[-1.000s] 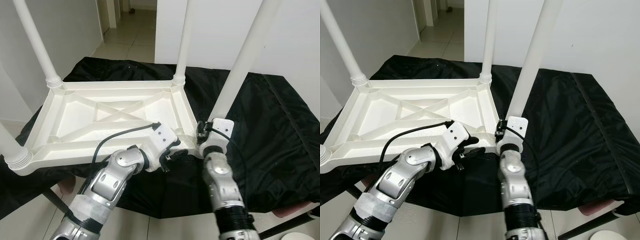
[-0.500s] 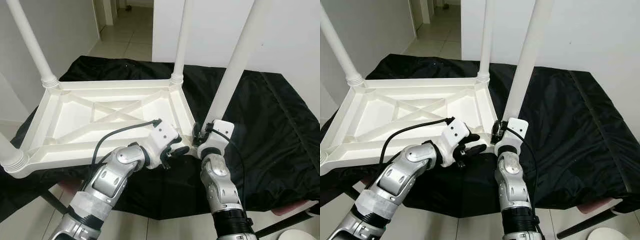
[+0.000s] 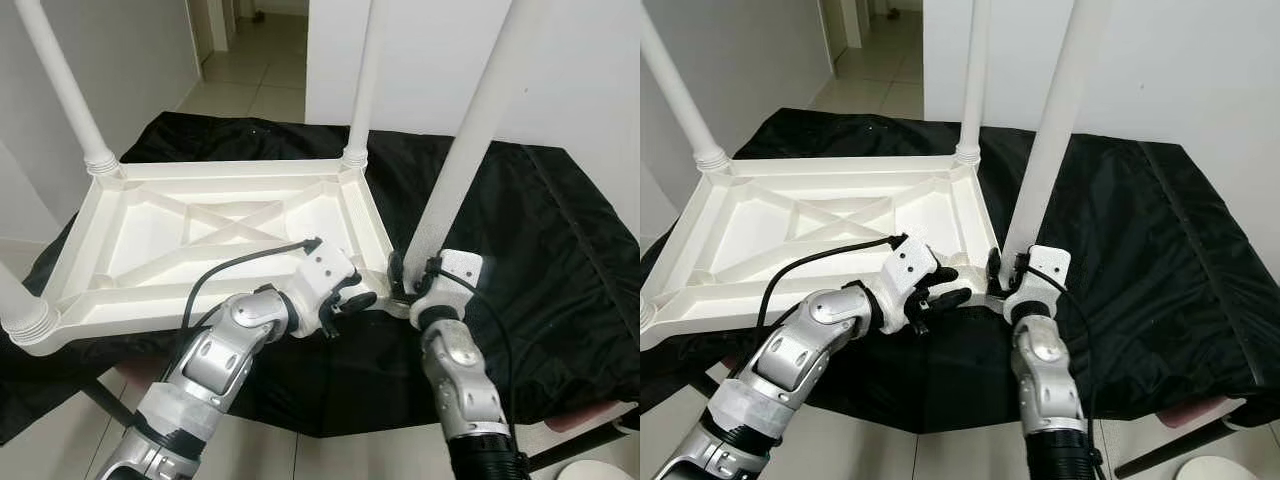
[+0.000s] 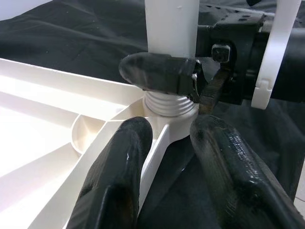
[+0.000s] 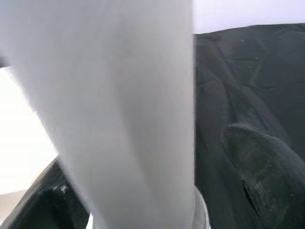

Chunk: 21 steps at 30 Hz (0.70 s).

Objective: Building children table

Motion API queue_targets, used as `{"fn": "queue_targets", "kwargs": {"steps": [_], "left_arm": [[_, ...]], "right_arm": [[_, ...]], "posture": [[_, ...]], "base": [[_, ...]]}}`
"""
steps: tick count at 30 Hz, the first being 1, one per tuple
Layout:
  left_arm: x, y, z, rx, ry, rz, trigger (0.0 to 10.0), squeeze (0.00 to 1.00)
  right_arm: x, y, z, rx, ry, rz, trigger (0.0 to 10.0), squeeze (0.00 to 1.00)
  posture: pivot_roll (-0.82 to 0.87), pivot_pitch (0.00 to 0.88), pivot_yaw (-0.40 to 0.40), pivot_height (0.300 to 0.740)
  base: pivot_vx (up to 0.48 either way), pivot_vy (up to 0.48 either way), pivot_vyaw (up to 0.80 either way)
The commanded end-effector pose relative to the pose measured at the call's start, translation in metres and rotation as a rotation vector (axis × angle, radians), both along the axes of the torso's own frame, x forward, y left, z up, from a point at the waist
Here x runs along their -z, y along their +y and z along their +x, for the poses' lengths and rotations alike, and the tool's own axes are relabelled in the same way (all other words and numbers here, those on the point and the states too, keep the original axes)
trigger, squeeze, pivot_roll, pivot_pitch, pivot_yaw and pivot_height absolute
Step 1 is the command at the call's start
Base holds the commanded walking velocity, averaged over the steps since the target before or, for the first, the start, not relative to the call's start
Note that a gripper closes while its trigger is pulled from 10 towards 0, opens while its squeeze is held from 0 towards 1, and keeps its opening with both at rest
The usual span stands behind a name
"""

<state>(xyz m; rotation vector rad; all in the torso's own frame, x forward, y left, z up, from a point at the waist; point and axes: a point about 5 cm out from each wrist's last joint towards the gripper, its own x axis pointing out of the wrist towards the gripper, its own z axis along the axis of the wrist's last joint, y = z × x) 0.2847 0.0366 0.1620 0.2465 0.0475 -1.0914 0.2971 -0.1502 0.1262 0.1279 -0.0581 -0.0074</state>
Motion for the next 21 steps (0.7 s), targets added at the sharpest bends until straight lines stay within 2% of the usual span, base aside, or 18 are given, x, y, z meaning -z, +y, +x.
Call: {"fn": "queue_targets", "kwargs": {"steps": [1,8,21], "left_arm": [[0.0015,0.0008,0.0011,0.017,0.009,0.016,10.0,0.0],[0.0008,0.0009,0.0037,0.017,0.005,0.02,10.0,0.0],[0.0013,0.0008,0.0058,-0.001,-0.002,0.018,10.0,0.0]], "right_arm": [[0.0012,-0.0046,-0.0029,-0.035,-0.003,-0.002,10.0,0.0],[0.0017,-0.0088,-0.0038,-0.115,-0.011,-0.034,10.0,0.0],[-0.0003,-0.0006,0.0003,-0.223,-0.042,-0.065,10.0,0.0]], "posture": [[0.0,0.0,-0.003,0.74],[0.01,0.0,0.0,0.74],[0.02,0.0,-0.006,0.74]], "base": [[0.0,0.0,0.0],[0.0,0.0,0.0],[0.0,0.0,0.0]]}}
